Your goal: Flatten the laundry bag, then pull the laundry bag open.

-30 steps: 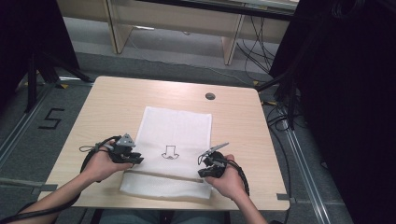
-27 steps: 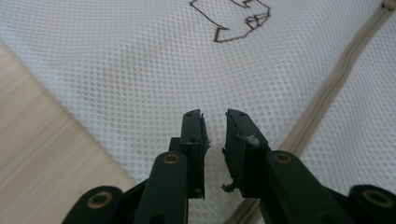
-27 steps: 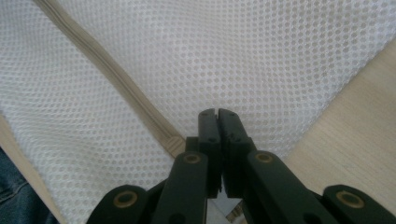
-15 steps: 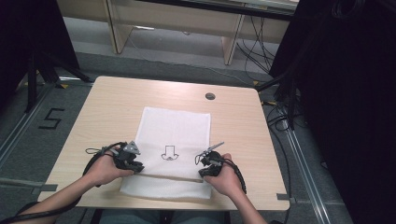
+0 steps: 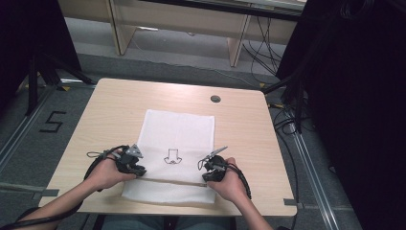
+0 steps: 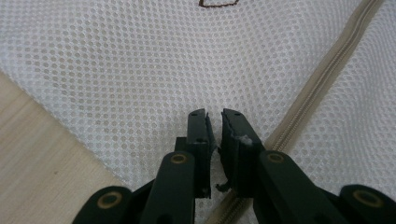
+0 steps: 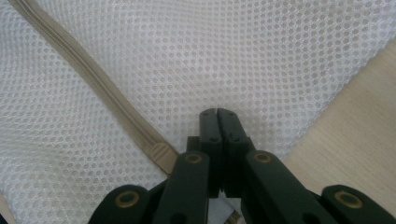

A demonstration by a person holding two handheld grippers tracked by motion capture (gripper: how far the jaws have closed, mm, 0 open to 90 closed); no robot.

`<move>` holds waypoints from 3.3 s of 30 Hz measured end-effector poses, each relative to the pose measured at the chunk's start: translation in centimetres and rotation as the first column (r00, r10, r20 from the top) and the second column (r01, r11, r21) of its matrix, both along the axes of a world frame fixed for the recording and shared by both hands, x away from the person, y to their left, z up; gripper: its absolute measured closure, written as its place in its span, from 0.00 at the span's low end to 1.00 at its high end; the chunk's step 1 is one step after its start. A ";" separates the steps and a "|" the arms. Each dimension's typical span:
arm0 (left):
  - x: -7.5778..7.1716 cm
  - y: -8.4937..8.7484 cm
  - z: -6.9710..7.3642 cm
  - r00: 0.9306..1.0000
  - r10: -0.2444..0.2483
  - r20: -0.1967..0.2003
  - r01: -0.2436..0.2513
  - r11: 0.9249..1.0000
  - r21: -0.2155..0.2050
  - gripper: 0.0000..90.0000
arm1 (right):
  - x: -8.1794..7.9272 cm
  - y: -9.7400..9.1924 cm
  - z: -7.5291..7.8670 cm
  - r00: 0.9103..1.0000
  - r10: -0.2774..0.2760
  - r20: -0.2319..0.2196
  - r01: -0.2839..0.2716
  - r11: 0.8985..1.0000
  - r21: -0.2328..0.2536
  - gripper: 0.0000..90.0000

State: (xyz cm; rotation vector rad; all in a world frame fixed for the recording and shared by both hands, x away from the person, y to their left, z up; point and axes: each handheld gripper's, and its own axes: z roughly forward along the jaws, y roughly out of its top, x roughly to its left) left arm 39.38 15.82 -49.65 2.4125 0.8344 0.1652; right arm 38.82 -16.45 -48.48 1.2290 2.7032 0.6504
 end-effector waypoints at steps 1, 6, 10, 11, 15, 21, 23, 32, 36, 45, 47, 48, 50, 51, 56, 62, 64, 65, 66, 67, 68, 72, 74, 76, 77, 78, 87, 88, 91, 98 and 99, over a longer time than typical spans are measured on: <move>0.1 0.2 0.2 0.999 -0.034 -0.005 0.034 0.999 0.028 0.90 | 0.0 0.0 0.0 1.000 0.009 0.001 -0.009 1.000 0.004 0.99; 0.0 0.1 0.1 1.000 -0.021 -0.007 0.021 1.000 0.021 0.90 | -0.2 0.0 0.0 1.000 0.006 -0.019 -0.006 1.000 0.008 0.99; -0.2 -0.1 0.0 1.000 -0.017 -0.003 0.018 1.000 0.015 0.90 | -0.3 -0.1 0.0 1.000 0.024 -0.016 -0.024 1.000 0.004 0.99; -0.2 -0.1 0.1 1.000 -0.018 -0.005 0.018 1.000 0.016 0.90 | -0.4 0.0 0.0 1.000 0.015 -0.020 -0.015 1.000 0.002 0.99; -0.2 -0.1 0.2 0.999 -0.052 0.000 0.052 0.998 0.042 0.90 | -0.8 0.0 0.1 0.999 0.026 -0.022 -0.026 1.000 -0.007 0.99; -0.4 -0.4 0.1 1.000 -0.029 0.003 0.029 0.999 0.021 0.89 | -0.5 -0.3 0.1 0.999 0.016 -0.027 -0.016 1.000 0.004 0.99; -0.5 -0.5 0.2 0.999 -0.054 -0.005 0.054 0.998 0.041 0.89 | -0.4 -0.4 0.1 1.000 0.014 -0.028 -0.014 1.000 -0.002 0.99; -0.6 -0.6 0.3 0.998 -0.058 -0.017 0.058 0.998 0.031 0.88 | -0.7 -0.6 0.2 0.999 -0.011 -0.044 0.011 1.000 -0.007 0.95; -0.3 -0.3 1.0 0.997 -0.072 0.006 0.072 0.997 -0.039 0.81 | -0.8 -1.0 0.7 1.000 -0.012 -0.001 0.012 0.998 0.061 0.89; -0.2 -0.9 0.9 0.988 -0.050 0.148 0.079 0.978 -0.195 0.61 | -0.9 -3.0 1.8 0.994 -0.057 0.089 0.045 0.991 0.129 0.77; -0.3 -0.9 0.8 0.989 -0.028 0.145 0.058 0.976 -0.208 0.59 | -0.9 -3.3 1.8 0.994 -0.066 0.083 0.055 0.990 0.129 0.75; -0.2 -0.7 0.9 0.988 -0.040 0.146 0.069 0.978 -0.197 0.58 | -0.8 -3.4 1.8 0.994 -0.067 0.087 0.055 0.989 0.134 0.75; -0.1 -0.6 0.8 0.990 -0.023 0.142 0.054 0.974 -0.221 0.57 | -0.6 -3.5 1.9 0.993 -0.077 0.091 0.064 0.989 0.134 0.74; -0.2 -0.6 0.7 0.992 -0.009 0.127 0.038 0.973 -0.229 0.56 | -0.6 -3.4 1.9 0.991 -0.103 0.081 0.089 0.984 0.157 0.74; -0.2 -0.8 0.9 0.994 0.004 0.107 0.023 0.968 -0.252 0.52 | -0.6 -3.7 1.8 0.993 -0.080 0.084 0.069 0.990 0.120 0.74; -0.2 -1.3 0.8 0.992 -0.026 0.122 0.055 0.970 -0.238 0.51 | -1.1 -3.7 2.4 0.997 -0.065 0.034 0.063 0.996 0.061 0.95; -0.5 -1.4 0.8 0.994 -0.024 0.109 0.051 0.967 -0.250 0.54 | -1.1 -3.8 2.5 0.997 -0.067 0.031 0.065 0.996 0.060 0.99; -0.6 -1.3 0.9 0.994 -0.028 0.104 0.054 0.967 -0.249 0.56 | -1.2 -3.7 2.6 0.997 -0.075 0.014 0.075 0.996 0.052 1.00; -0.7 -1.3 0.9 0.994 -0.035 0.103 0.060 0.965 -0.253 0.57 | -1.2 -3.7 2.6 0.998 -0.061 0.022 0.059 0.997 0.055 1.00; -0.7 -1.3 0.9 0.993 -0.041 0.111 0.068 0.967 -0.246 0.58 | -1.3 -3.5 2.8 0.997 -0.071 -0.004 0.071 0.996 0.045 1.00; -0.9 -1.3 0.8 0.994 -0.035 0.102 0.060 0.965 -0.256 0.59 | -1.3 -3.4 2.8 0.998 -0.059 -0.004 0.059 0.997 0.044 1.00; -1.0 -1.4 0.8 0.993 -0.060 0.101 0.083 0.965 -0.250 0.60 | -1.5 -2.9 2.8 0.998 -0.057 -0.034 0.058 0.998 0.037 1.00; -1.0 -1.7 0.8 0.992 -0.067 0.106 0.091 0.965 -0.248 0.61 | -1.6 -2.8 2.5 0.997 -0.055 -0.052 0.057 0.998 0.036 1.00; -1.1 -2.0 0.8 0.992 -0.069 0.106 0.094 0.964 -0.250 0.61 | -1.8 -2.7 2.3 0.995 -0.058 -0.080 0.060 0.998 0.022 1.00; -1.1 -2.1 0.8 0.992 -0.066 0.108 0.092 0.964 -0.248 0.62 | -1.7 -2.7 2.1 0.996 -0.045 -0.082 0.048 0.999 0.025 1.00; -1.1 -2.3 0.8 0.992 -0.069 0.106 0.094 0.963 -0.252 0.62 | -1.7 -2.7 2.0 0.996 -0.024 -0.084 0.027 0.999 0.027 1.00; -1.3 -4.4 1.3 0.982 -0.116 0.146 0.151 0.954 -0.259 0.66 | -1.8 -2.2 1.1 0.991 -0.018 -0.130 0.017 1.000 -0.006 1.00; -1.2 -4.5 1.3 0.979 -0.132 0.157 0.168 0.955 -0.246 0.66 | -1.9 -2.1 1.2 0.989 -0.029 -0.143 0.028 1.000 -0.007 1.00; -1.4 -5.2 1.4 0.977 -0.146 0.155 0.181 0.952 -0.247 0.67 | -1.8 -2.0 0.9 0.989 -0.030 -0.147 0.027 0.999 -0.022 1.00; -1.4 -7.5 1.7 0.967 -0.192 0.168 0.231 0.937 -0.263 0.67 | -1.7 -1.6 0.6 0.988 -0.033 -0.152 0.026 0.998 -0.050 1.00; -1.3 -7.9 1.8 0.963 -0.204 0.176 0.244 0.937 -0.251 0.67 | -1.8 -1.6 0.7 0.986 -0.045 -0.159 0.037 0.998 -0.052 1.00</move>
